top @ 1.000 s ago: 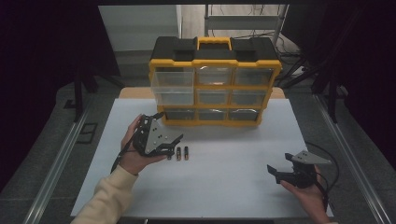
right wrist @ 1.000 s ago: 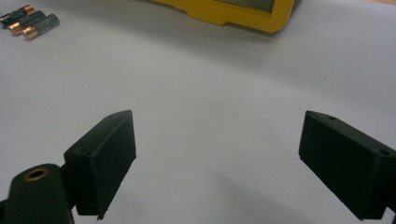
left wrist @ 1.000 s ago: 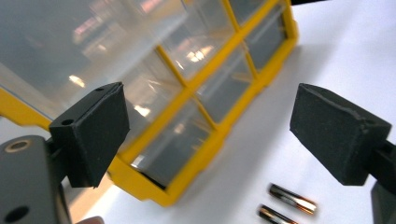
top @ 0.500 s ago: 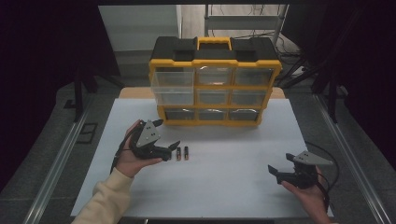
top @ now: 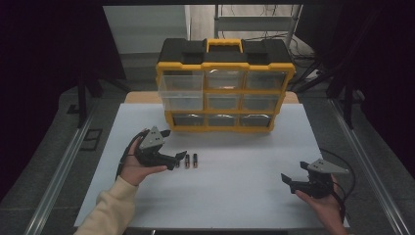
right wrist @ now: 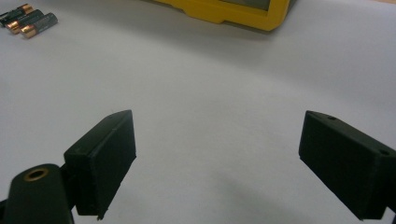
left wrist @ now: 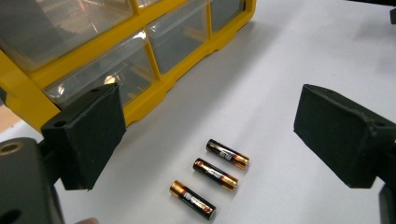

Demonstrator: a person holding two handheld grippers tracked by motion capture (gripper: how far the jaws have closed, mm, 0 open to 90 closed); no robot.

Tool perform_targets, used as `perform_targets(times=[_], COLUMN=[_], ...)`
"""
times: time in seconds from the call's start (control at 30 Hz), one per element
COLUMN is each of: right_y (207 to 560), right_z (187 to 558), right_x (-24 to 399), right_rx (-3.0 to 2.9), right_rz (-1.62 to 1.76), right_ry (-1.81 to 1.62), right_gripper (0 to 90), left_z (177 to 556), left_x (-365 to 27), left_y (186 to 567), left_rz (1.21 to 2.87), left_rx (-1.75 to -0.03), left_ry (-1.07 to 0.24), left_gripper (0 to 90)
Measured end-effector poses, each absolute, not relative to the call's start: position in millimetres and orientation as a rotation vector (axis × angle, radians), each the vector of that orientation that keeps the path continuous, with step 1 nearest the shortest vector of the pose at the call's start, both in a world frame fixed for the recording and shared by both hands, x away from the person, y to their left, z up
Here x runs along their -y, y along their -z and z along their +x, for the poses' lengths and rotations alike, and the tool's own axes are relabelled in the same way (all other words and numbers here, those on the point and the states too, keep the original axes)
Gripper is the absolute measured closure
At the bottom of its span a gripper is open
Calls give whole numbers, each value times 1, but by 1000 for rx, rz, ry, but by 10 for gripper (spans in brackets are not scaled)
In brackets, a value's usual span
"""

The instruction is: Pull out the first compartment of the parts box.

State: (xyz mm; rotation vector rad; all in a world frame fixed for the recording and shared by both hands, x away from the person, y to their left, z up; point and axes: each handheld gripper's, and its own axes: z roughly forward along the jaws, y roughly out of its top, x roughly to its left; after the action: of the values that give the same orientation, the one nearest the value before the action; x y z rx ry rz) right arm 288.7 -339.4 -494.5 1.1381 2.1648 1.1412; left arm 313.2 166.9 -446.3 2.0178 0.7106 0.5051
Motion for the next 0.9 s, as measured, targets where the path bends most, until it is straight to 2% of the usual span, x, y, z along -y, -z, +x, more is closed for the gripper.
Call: perform_targets(times=[0.9], right_y=[495], right_z=[289], right_x=[339], right_rx=[-2170], right_rz=[1138], right_ry=[-1134], right_gripper=[114], left_z=[317], left_x=[-176], left_y=[471], left_rz=[2079], left_rx=[-753], left_ry=[-368], left_gripper=[92])
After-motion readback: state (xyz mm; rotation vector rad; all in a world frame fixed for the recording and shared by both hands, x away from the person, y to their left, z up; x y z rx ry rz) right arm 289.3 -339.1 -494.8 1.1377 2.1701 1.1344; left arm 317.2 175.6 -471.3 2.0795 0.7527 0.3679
